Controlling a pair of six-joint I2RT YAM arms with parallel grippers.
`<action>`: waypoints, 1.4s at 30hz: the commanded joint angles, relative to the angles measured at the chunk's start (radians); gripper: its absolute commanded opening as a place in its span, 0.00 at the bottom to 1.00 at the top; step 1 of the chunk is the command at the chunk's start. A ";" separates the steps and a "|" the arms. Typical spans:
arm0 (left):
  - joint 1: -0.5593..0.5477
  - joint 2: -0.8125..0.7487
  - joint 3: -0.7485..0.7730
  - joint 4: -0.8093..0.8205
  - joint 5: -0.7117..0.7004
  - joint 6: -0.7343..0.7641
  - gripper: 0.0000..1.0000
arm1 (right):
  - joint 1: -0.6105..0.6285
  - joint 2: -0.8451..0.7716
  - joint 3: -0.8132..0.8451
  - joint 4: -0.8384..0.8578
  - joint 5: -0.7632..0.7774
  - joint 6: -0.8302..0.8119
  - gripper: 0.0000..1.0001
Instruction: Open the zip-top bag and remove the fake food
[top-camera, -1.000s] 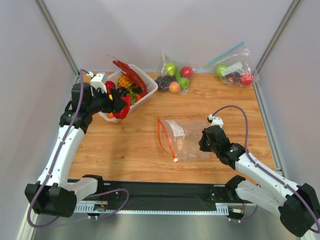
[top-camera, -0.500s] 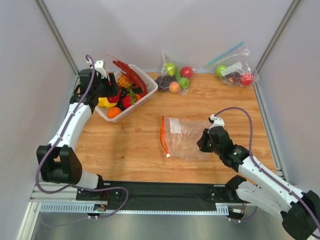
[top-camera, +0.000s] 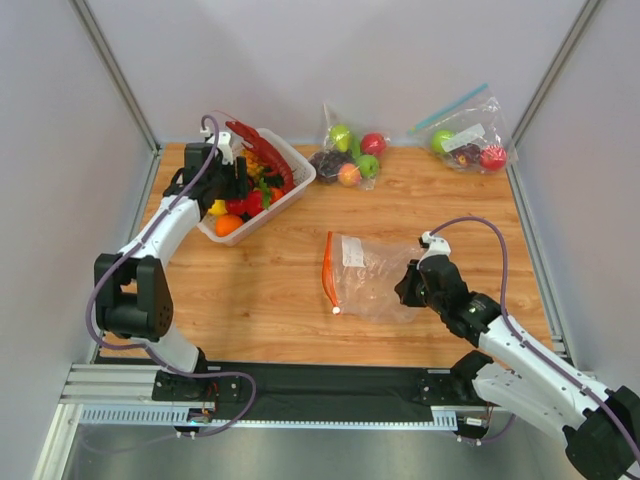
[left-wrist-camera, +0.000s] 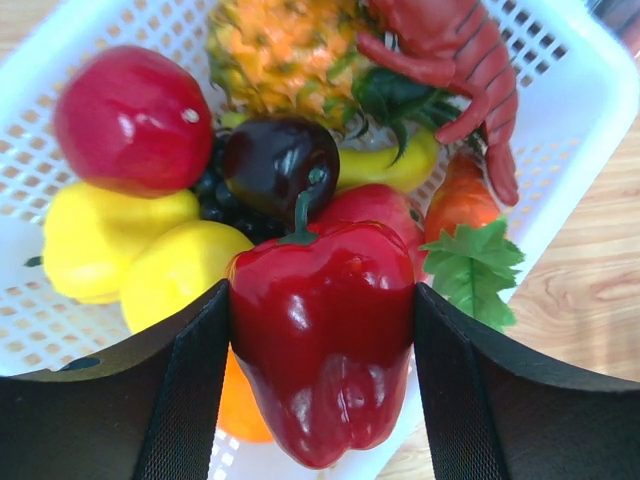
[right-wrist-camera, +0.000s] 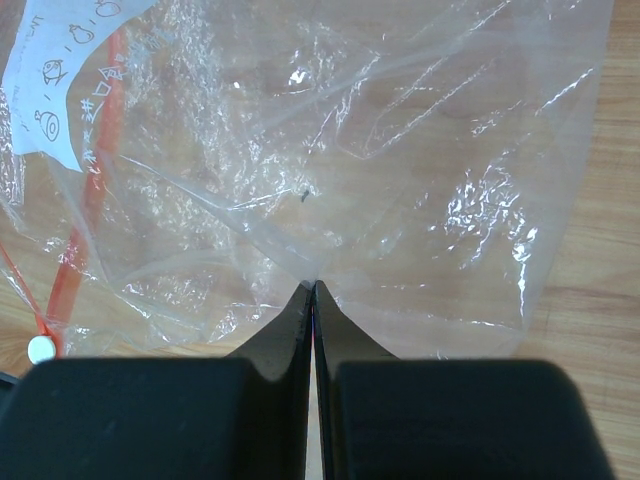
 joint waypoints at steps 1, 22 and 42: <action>-0.009 0.049 0.019 0.025 0.001 0.050 0.18 | -0.003 -0.012 0.002 -0.003 -0.011 0.009 0.00; -0.019 0.021 0.187 -0.288 -0.005 0.051 0.99 | -0.002 -0.073 0.086 -0.112 0.033 -0.034 0.60; -0.030 -0.523 -0.040 -0.411 -0.059 0.037 0.99 | -0.075 0.083 0.396 -0.104 0.156 -0.271 0.91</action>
